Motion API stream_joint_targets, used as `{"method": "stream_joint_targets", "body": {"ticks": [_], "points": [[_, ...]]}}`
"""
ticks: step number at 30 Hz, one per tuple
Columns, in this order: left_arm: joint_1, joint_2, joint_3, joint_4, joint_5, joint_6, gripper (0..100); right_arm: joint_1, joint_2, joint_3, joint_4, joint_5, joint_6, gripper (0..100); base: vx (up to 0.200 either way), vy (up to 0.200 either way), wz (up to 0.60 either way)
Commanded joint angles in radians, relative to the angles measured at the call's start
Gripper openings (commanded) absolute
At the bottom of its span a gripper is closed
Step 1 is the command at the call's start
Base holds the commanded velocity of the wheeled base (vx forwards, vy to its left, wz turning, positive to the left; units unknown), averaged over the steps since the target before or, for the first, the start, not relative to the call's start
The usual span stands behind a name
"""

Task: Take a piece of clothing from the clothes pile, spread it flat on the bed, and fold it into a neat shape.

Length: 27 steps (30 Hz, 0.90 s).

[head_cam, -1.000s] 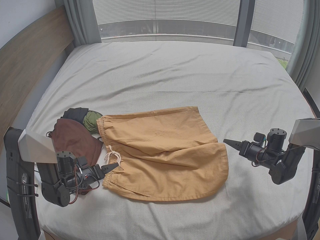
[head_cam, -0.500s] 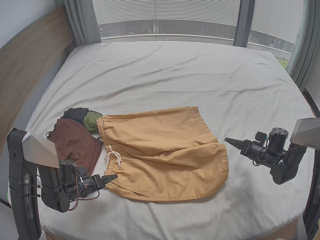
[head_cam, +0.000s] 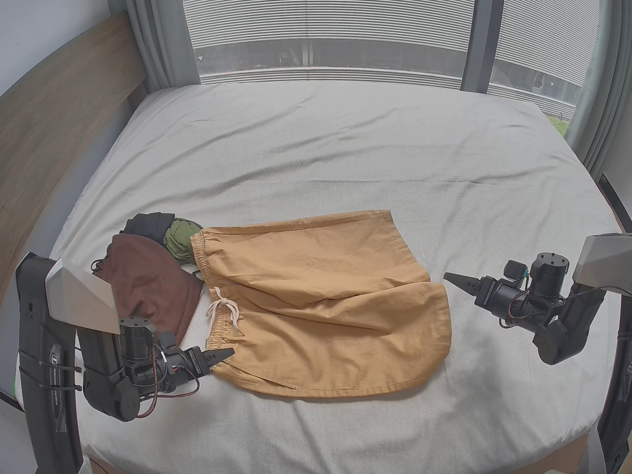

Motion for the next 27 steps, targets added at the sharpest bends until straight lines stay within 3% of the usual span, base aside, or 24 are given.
{"method": "stream_joint_targets", "body": {"ticks": [1, 5, 13, 24, 27], "points": [[0.000, 0.002, -0.002, 0.000, 0.000, 0.000, 0, 0.001, 0.001, 0.010, 0.001, 0.002, -0.002, 100, 0.000, 0.000, 0.00], [0.001, 0.002, -0.002, -0.003, 0.000, 0.000, 0, 0.002, -0.002, 0.056, 0.009, 0.004, -0.031, 100, 0.000, 0.000, 0.00], [0.004, 0.005, -0.003, -0.008, 0.000, 0.000, 0, 0.042, 0.087, 0.182, 0.009, 0.013, -0.226, 100, 0.000, 0.000, 0.00], [0.001, 0.006, 0.000, -0.020, 0.000, 0.000, 0, 0.093, 0.197, 0.184, -0.013, 0.019, -0.238, 100, 0.000, 0.000, 0.00], [0.001, 0.009, 0.001, -0.033, 0.000, 0.001, 0, 0.123, 0.243, 0.182, -0.105, 0.054, -0.232, 100, 0.000, 0.000, 0.00]]}}
